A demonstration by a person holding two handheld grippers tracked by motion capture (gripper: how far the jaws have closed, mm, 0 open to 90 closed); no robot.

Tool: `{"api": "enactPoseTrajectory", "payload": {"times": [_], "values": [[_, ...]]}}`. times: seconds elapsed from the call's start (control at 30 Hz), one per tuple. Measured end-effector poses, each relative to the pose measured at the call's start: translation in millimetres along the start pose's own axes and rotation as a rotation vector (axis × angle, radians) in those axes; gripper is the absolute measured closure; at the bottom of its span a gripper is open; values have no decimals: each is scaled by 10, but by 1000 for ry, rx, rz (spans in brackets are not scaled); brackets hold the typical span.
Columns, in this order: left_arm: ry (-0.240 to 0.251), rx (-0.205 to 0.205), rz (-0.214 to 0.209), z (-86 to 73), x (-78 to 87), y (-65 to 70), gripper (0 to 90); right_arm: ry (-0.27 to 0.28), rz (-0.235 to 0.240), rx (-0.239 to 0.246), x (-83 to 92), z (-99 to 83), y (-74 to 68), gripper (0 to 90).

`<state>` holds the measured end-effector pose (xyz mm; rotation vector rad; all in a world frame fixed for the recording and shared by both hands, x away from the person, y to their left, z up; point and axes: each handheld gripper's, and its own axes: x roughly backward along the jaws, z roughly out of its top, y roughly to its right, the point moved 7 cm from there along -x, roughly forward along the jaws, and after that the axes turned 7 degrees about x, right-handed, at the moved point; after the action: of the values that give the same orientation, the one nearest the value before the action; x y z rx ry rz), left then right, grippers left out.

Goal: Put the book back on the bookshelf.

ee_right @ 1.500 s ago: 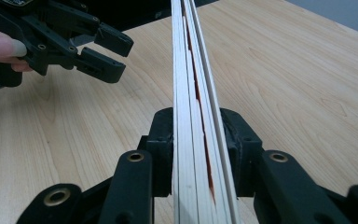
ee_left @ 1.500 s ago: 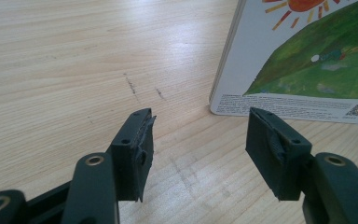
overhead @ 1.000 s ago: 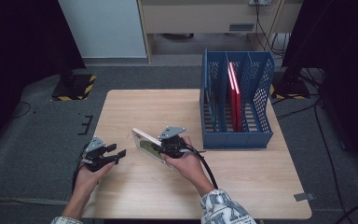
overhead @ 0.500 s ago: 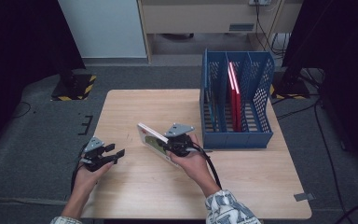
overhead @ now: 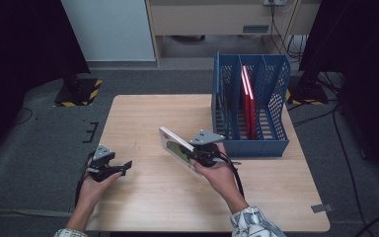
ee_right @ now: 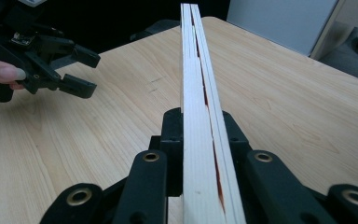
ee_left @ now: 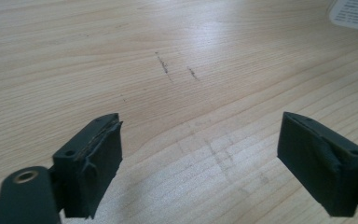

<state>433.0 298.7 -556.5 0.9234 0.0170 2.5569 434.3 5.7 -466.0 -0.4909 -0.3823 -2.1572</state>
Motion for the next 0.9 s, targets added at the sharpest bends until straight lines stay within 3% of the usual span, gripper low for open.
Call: {"api": "enactPoseTrajectory", "payload": {"times": [0.3, 0.9], "values": [[-5, -7, -8, -24, -18, -2, 43, 2, -12, -10, 140, -49, 39, 766], [-40, -29, 12, -73, -53, -6, 32, 0, -29, -25, 400, -149, 88, 766]]}}
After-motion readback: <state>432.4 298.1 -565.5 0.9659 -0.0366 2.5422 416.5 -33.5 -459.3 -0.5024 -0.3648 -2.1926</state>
